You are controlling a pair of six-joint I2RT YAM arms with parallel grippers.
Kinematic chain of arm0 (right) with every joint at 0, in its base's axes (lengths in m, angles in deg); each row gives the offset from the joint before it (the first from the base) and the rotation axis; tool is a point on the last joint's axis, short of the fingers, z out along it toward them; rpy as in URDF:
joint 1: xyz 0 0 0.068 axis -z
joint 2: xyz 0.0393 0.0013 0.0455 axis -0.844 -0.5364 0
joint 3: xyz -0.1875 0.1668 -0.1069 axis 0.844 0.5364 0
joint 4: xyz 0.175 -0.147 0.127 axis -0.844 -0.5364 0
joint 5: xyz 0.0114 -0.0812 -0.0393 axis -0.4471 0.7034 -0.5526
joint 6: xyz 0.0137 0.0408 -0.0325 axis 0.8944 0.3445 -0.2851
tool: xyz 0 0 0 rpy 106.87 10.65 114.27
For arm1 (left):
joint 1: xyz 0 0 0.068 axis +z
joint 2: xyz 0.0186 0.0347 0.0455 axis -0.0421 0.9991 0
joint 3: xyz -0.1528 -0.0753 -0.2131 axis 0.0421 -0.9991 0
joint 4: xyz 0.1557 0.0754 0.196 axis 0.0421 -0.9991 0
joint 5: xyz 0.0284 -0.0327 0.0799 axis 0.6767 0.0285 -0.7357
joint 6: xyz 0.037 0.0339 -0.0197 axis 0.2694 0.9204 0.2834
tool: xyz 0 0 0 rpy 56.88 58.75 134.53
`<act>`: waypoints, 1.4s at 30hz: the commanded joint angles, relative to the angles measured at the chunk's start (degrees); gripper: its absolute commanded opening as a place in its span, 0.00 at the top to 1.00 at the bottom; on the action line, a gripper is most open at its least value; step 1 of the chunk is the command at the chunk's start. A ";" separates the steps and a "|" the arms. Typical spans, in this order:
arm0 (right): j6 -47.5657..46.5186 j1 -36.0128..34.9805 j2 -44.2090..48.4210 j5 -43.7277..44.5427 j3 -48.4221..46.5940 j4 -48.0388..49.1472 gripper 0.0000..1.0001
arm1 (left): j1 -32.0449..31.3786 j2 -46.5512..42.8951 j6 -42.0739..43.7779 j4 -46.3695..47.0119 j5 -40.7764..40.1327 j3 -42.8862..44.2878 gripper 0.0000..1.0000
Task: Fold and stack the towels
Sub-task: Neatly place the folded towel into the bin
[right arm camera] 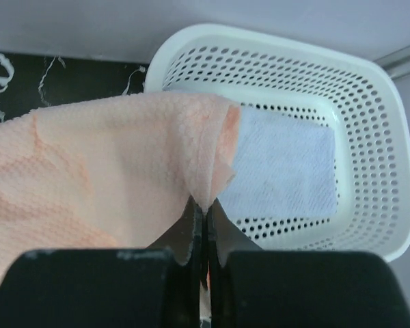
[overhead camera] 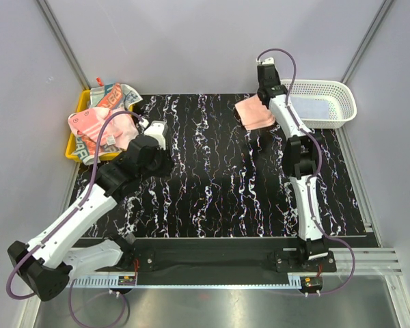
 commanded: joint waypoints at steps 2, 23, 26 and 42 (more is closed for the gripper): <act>-5.41 2.48 -3.10 0.02 -7.93 2.55 1.00 | 1.53 -0.12 5.90 0.12 -2.96 -0.30 0.75; -7.08 16.99 -1.61 -14.48 -4.16 9.59 1.00 | 6.98 1.82 7.75 3.54 1.26 -3.91 0.75; -6.82 18.75 -1.26 -16.76 -2.31 10.47 1.00 | 7.24 2.34 7.75 3.63 1.96 -3.73 0.75; -1.81 23.50 -6.62 -20.73 -2.57 11.53 0.36 | 8.56 5.07 7.49 3.81 3.54 -3.56 0.73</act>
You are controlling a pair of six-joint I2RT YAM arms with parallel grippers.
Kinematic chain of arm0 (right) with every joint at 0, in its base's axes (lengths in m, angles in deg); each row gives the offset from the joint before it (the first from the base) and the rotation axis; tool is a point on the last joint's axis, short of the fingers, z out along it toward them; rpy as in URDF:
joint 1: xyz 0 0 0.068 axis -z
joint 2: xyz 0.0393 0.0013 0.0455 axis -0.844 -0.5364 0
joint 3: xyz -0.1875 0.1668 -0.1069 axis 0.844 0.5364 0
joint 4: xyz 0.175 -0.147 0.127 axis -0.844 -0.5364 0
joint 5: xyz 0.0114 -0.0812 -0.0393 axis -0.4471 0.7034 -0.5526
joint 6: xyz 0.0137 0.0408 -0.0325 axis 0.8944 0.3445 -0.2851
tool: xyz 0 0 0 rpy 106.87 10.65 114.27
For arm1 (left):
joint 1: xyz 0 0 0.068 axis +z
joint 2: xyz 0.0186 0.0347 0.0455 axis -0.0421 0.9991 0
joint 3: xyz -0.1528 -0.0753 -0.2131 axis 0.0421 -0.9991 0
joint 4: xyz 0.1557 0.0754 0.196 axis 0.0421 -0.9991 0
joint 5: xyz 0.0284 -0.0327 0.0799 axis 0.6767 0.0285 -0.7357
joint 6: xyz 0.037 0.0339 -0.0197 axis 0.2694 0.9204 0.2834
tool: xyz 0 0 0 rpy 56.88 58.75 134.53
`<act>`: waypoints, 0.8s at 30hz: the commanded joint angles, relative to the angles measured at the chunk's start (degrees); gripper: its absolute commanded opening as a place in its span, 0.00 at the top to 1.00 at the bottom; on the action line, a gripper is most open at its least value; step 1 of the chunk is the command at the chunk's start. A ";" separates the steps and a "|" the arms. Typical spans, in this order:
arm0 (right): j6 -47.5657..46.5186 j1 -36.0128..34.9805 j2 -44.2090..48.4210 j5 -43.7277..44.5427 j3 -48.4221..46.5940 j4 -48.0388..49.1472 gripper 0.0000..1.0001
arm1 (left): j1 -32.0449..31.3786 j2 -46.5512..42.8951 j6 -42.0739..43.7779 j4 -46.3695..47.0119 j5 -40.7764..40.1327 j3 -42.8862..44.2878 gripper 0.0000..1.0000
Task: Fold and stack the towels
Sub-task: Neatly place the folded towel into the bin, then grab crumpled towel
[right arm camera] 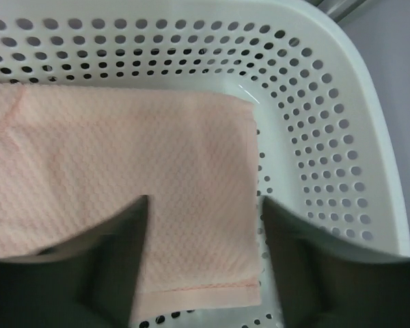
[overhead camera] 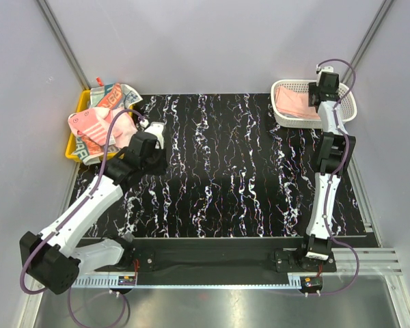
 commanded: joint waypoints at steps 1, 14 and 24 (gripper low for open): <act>3.45 0.31 0.75 -0.77 -1.91 1.43 0.15 | 0.91 0.30 0.37 2.24 1.55 -0.19 0.73; 29.03 -0.74 25.51 -11.11 9.63 -8.16 0.00 | 4.60 3.98 -7.54 -1.19 -8.62 9.99 0.62; 37.83 -21.64 44.78 -18.61 43.24 3.26 0.00 | 23.66 22.32 -19.67 4.86 -27.00 20.46 0.38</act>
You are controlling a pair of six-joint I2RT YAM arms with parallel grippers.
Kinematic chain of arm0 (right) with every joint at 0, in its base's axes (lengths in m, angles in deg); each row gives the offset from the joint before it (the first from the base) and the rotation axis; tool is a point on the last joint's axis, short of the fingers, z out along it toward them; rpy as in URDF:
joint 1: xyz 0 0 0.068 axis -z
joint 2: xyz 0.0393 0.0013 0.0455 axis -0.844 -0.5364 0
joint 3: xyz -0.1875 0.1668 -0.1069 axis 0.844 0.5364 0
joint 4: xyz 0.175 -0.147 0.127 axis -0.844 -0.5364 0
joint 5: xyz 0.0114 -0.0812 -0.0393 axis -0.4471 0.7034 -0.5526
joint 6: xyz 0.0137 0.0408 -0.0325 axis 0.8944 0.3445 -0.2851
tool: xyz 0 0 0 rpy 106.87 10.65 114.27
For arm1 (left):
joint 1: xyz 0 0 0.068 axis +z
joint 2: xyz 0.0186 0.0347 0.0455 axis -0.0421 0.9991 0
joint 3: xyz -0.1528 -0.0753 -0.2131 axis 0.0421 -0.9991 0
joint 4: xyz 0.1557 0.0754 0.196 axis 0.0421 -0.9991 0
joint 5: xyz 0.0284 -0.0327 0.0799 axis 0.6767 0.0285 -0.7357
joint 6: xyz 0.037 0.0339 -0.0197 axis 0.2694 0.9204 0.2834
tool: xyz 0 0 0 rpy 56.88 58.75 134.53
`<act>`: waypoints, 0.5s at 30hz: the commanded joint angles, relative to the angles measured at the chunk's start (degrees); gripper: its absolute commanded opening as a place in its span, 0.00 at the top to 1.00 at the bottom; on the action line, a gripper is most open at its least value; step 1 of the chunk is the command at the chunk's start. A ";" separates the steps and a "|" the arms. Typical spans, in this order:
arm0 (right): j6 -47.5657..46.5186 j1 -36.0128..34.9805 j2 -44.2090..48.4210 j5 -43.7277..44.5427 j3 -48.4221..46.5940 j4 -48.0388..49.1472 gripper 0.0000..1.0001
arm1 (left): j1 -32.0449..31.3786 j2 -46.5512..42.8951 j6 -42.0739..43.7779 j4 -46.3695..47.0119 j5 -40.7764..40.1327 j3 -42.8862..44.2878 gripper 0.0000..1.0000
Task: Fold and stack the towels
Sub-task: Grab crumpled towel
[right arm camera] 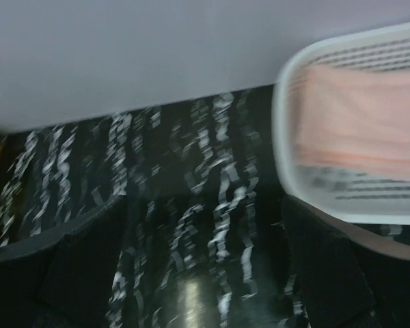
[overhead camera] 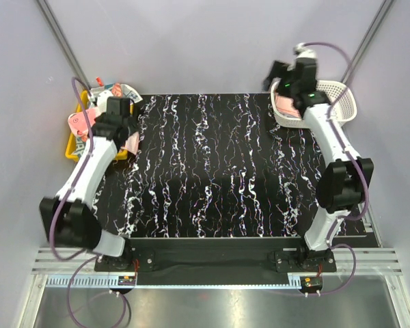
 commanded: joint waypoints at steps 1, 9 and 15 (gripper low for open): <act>5.44 -9.07 0.83 -6.67 9.99 4.36 0.00 | 5.75 8.39 -4.27 5.07 -8.52 4.50 0.37; 6.15 -18.40 3.38 -8.80 19.66 7.09 0.00 | 13.41 28.00 -1.10 6.31 -10.36 22.42 0.32; 6.42 -19.45 4.26 -9.67 20.90 7.18 0.00 | 13.85 36.35 -0.93 3.06 -10.27 31.04 0.36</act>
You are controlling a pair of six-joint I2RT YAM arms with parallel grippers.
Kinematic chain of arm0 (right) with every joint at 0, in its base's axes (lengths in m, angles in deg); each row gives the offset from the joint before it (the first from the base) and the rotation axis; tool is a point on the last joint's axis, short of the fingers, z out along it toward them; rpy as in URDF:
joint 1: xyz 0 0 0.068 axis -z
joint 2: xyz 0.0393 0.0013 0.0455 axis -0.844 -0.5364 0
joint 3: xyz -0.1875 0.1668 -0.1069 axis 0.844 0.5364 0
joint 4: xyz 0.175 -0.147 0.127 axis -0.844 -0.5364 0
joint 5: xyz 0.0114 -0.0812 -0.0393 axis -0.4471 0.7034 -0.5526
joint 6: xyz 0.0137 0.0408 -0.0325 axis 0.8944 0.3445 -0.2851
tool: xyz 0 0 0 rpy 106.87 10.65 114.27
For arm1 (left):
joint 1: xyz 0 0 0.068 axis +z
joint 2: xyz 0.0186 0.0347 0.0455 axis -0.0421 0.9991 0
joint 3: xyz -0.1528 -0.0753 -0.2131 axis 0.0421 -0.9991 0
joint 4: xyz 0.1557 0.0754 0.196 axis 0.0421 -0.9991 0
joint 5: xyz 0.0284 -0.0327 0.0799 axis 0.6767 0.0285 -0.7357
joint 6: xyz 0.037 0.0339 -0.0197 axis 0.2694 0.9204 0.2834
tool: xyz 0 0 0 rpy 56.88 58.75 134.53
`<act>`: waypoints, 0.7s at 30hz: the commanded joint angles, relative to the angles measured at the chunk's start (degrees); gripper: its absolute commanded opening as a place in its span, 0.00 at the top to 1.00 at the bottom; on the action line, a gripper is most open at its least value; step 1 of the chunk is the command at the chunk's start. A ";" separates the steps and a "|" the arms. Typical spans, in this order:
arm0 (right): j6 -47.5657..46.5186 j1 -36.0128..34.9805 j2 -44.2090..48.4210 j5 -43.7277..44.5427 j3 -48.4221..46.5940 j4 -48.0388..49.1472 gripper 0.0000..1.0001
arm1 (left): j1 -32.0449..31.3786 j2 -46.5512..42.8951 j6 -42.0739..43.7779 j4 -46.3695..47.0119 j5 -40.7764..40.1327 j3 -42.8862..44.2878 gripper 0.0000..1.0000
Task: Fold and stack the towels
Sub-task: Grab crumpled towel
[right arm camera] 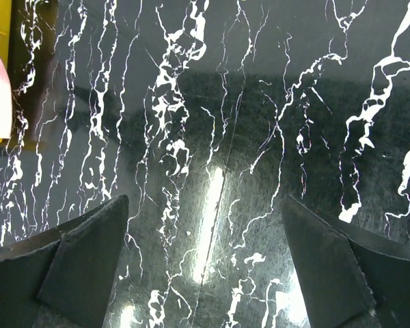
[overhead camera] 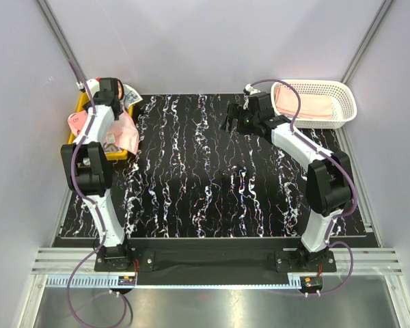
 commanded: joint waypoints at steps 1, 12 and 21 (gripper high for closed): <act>0.30 -0.61 3.50 -1.37 0.27 3.03 0.01 | -0.12 2.15 0.39 -0.44 -3.28 7.25 0.39; 0.55 -0.70 2.88 -1.45 0.89 3.47 0.01 | 0.50 -2.50 2.23 -0.20 -0.57 1.56 0.64; 1.00 -0.70 4.46 -1.46 1.94 3.03 0.02 | 1.37 -1.27 3.99 -0.71 -0.47 2.34 0.72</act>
